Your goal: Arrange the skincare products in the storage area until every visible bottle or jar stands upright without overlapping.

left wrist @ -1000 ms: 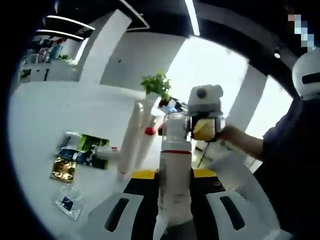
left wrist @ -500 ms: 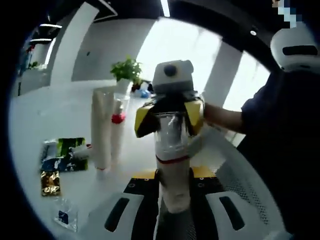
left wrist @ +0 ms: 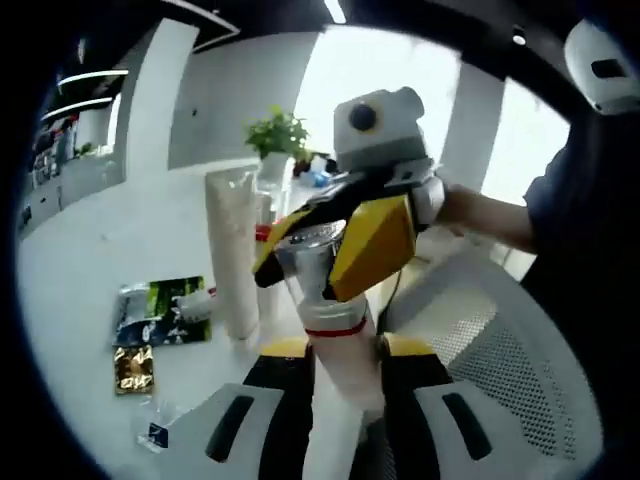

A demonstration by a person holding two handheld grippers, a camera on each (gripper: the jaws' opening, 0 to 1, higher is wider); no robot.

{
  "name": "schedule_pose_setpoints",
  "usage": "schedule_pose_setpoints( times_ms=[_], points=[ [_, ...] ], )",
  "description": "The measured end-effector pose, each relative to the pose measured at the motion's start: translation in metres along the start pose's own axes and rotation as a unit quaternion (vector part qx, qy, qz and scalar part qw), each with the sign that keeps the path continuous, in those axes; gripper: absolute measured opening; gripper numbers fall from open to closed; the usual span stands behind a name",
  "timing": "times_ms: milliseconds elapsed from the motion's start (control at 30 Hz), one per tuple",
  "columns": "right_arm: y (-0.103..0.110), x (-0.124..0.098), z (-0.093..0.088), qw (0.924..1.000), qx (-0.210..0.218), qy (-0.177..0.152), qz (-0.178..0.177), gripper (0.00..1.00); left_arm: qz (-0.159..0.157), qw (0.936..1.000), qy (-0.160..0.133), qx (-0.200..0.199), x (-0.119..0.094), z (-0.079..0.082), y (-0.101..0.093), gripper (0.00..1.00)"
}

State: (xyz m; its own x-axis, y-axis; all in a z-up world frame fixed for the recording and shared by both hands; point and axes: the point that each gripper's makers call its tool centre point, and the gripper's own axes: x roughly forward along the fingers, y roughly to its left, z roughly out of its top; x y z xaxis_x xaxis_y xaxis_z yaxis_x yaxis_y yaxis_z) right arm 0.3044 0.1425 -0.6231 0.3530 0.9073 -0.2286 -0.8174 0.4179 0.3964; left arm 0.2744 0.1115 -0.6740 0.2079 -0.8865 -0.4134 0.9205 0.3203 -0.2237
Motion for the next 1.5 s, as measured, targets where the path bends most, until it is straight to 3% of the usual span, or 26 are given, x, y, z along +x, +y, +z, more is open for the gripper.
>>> schedule_pose_setpoints(
  times_ms=[167,300,700,1033,1500],
  points=[
    [-0.008,0.006,0.003,0.9972,-0.028,-0.004,-0.07,0.19,0.047,0.9989,0.0,-0.008,0.0,0.004,0.011,0.24],
    [-0.012,0.011,0.004,0.9927,-0.036,-0.008,-0.115,0.19,0.105,0.9945,0.002,-0.008,0.0,0.006,0.024,0.24],
    [-0.024,0.011,0.011,0.9854,-0.04,-0.025,-0.164,0.19,0.165,0.9861,-0.003,-0.023,0.0,0.006,0.038,0.23],
    [-0.021,0.012,0.006,0.9863,-0.041,-0.014,-0.159,0.19,0.158,0.9873,0.017,-0.002,-0.004,0.0,0.039,0.19],
    [-0.014,0.003,0.005,0.9902,-0.061,-0.002,-0.126,0.2,0.114,0.993,0.019,0.02,-0.003,0.0,0.039,0.18]
  ],
)
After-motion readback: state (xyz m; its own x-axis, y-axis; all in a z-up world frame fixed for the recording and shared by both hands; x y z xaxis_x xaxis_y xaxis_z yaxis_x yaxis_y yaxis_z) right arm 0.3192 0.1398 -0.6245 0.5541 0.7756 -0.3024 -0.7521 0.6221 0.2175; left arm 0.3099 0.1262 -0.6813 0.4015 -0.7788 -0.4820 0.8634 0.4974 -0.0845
